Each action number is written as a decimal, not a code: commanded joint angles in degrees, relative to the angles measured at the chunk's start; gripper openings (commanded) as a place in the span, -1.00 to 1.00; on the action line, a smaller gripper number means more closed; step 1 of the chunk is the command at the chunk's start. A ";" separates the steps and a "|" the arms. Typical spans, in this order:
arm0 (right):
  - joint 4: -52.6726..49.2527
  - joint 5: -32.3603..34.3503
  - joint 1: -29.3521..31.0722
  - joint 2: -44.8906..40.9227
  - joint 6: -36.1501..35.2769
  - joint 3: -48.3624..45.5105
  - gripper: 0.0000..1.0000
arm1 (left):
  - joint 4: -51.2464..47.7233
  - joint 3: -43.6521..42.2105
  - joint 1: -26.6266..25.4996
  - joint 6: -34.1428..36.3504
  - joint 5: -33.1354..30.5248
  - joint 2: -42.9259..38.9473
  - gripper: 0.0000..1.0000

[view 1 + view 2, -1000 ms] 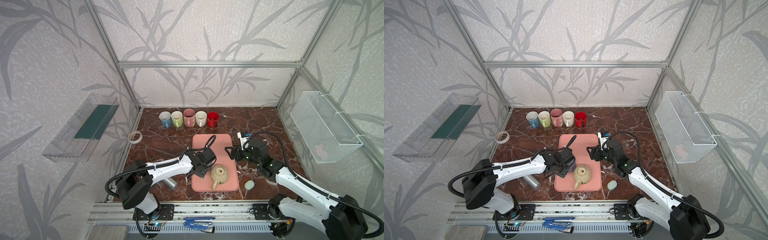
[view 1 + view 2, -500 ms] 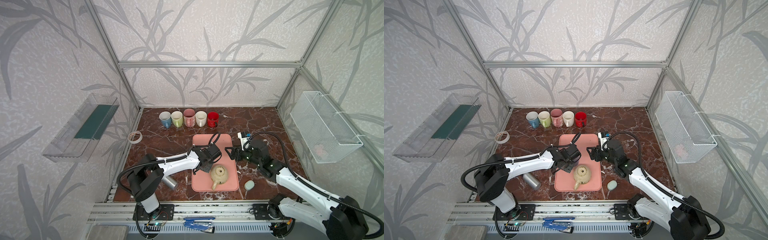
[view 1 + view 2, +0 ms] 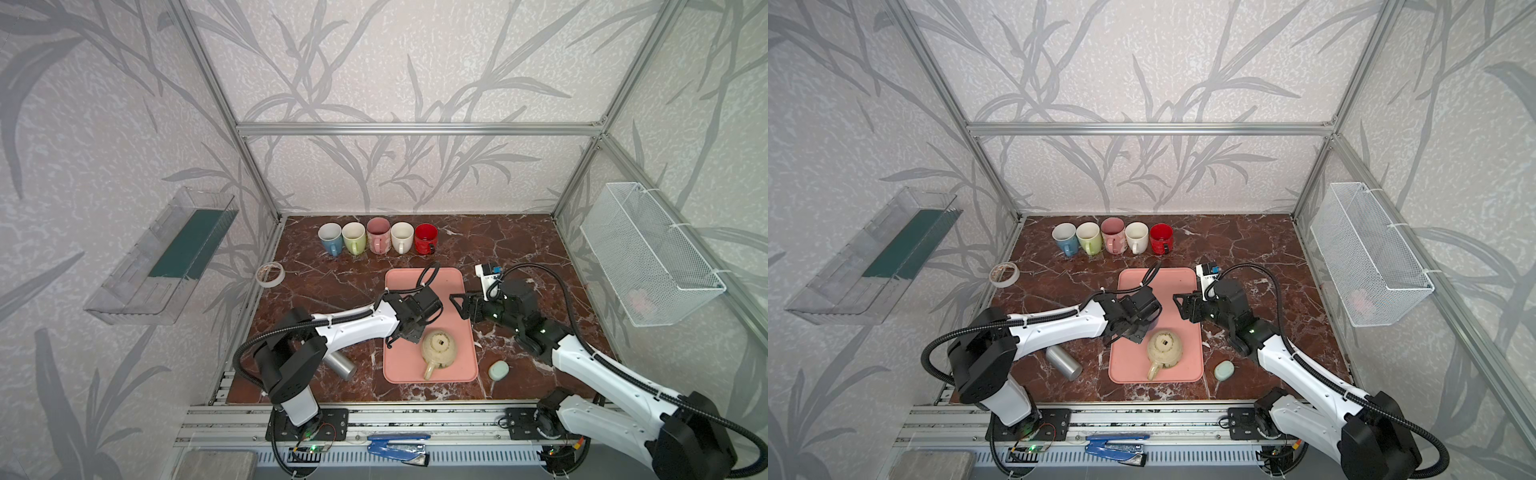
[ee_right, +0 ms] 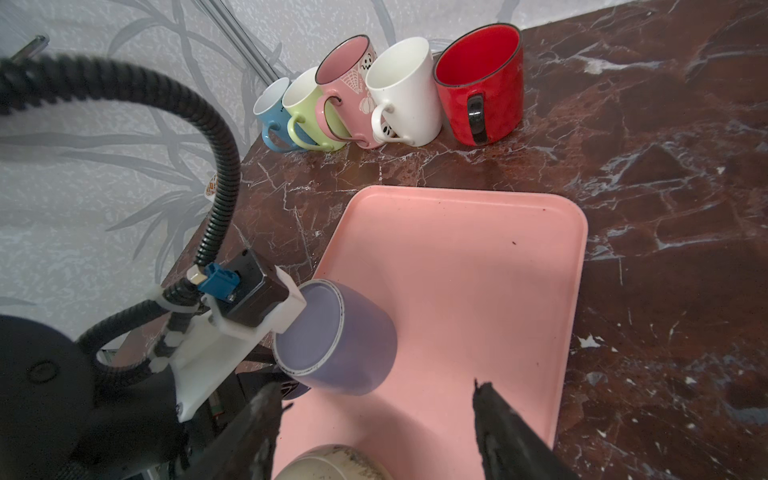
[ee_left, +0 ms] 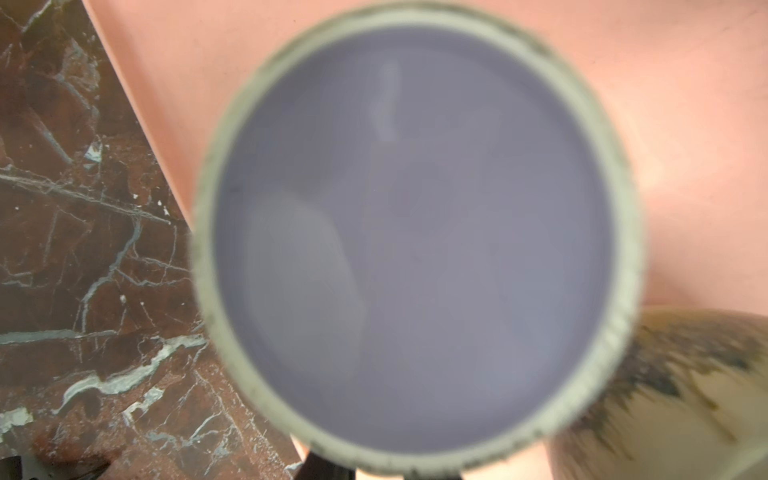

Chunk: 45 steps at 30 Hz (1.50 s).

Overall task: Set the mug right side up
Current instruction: 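Move the left gripper over the lavender mug on the tray and grasp it, then lift the lavender mug with the left gripper toward the right gripper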

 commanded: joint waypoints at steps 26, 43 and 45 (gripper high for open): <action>6.38 -1.83 0.06 1.17 1.98 -2.73 0.45 | 1.35 0.40 2.61 1.91 0.20 -11.42 -1.00; 45.54 -19.28 -5.95 12.11 19.29 -13.93 0.48 | 19.74 -6.52 14.38 0.62 17.87 -26.43 -1.00; 51.26 -20.85 -6.27 13.60 20.83 -14.75 0.49 | 22.99 -7.41 15.47 -0.94 20.80 -26.93 -1.00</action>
